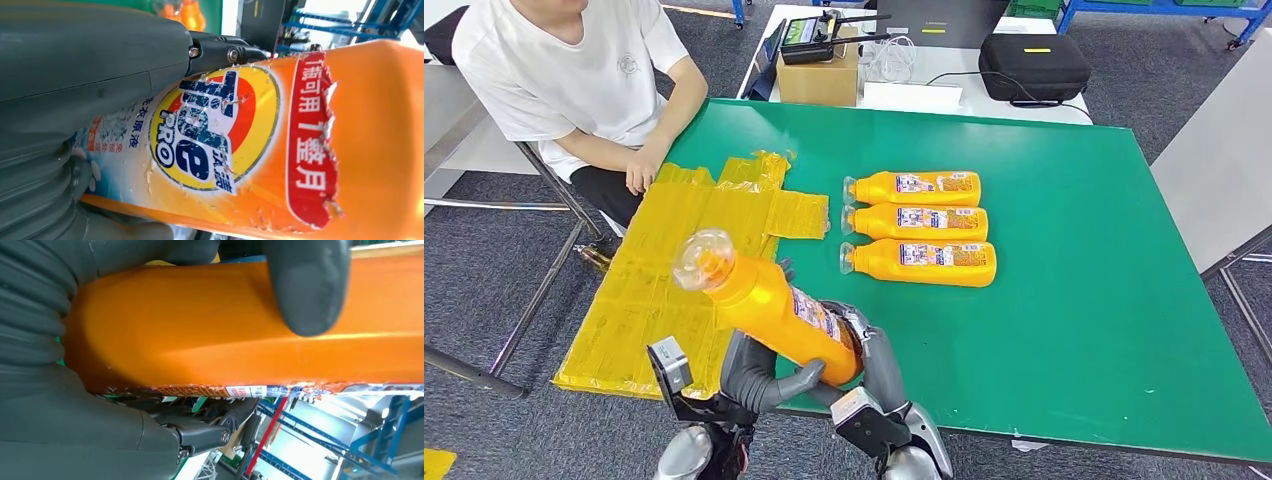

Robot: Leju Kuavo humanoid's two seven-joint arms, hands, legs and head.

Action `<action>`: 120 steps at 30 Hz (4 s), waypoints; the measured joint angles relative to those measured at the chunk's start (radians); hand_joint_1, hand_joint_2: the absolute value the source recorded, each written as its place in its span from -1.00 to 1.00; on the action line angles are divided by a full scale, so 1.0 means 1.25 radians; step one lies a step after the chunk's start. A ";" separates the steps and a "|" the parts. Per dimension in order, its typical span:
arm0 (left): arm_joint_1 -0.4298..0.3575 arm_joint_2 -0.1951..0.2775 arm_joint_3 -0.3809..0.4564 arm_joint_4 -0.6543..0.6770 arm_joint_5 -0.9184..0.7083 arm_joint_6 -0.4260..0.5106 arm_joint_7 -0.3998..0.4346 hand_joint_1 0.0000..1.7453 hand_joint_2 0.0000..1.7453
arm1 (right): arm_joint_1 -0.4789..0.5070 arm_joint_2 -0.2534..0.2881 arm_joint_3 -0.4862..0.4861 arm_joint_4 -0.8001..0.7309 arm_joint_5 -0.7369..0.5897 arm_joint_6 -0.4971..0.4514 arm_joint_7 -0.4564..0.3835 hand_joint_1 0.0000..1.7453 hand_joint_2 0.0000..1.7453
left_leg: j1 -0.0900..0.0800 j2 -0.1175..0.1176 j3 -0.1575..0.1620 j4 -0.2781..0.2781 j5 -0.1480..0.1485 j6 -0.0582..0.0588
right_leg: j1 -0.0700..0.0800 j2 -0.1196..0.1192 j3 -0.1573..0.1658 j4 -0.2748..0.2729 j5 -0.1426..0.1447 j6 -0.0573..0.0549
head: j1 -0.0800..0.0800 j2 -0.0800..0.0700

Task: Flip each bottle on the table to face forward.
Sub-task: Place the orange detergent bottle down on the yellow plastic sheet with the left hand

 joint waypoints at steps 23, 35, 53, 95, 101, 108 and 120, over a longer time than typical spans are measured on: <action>-0.013 0.007 0.024 0.045 0.008 -0.046 0.027 1.00 1.00 | 0.000 -0.001 -0.003 0.036 0.004 0.000 -0.008 -1.00 -1.00 | 0.000 0.000 0.000 0.000 0.000 0.000 | 0.000 0.000 0.000 0.000 0.000 0.000 | 0.000 0.000; -0.027 0.045 0.047 0.053 -0.405 0.219 0.039 1.00 1.00 | 0.027 -0.012 -0.025 0.002 0.067 -0.113 -0.074 -1.00 -1.00 | 0.000 0.000 0.000 0.000 0.000 0.000 | 0.000 0.000 -0.001 0.000 0.000 0.000 | 0.000 0.000; -0.101 0.120 0.293 0.172 -0.729 0.486 0.174 1.00 1.00 | 0.060 -0.028 -0.053 0.001 0.039 -0.153 -0.101 -1.00 -1.00 | 0.000 0.001 0.000 0.000 0.000 0.000 | 0.000 0.000 -0.001 0.000 0.000 0.000 | 0.000 0.000; -0.120 0.146 0.154 0.190 -0.528 0.247 0.022 -1.00 1.00 | 0.033 -0.037 -0.045 0.047 -0.019 -0.179 -0.127 -1.00 -1.00 | 0.000 -0.005 -0.002 0.000 0.002 0.000 | 0.000 -0.005 0.000 0.000 0.000 0.000 | 0.000 0.000; -0.107 0.095 0.192 0.066 -0.364 0.228 0.008 -1.00 1.00 | 0.033 -0.037 -0.045 0.047 -0.015 -0.192 -0.127 -1.00 -1.00 | 0.000 -0.005 -0.002 0.000 0.002 0.000 | 0.000 -0.005 0.000 0.000 0.000 0.000 | 0.000 0.000; -0.091 0.063 0.215 -0.013 -0.259 0.226 -0.023 -1.00 1.00 | 0.033 -0.037 -0.046 0.047 0.005 -0.215 -0.127 -1.00 -1.00 | 0.000 -0.004 -0.002 0.000 0.002 0.000 | 0.000 -0.005 0.000 0.000 0.000 0.000 | 0.000 0.000; 0.005 0.027 0.224 -0.274 0.009 0.184 -0.028 -1.00 1.00 | 0.095 -0.156 -0.096 -0.073 0.600 -0.280 0.222 -1.00 1.00 | -0.001 -0.005 -0.002 0.000 0.001 0.000 | -0.001 -0.005 0.000 -0.001 0.000 0.000 | 0.000 0.000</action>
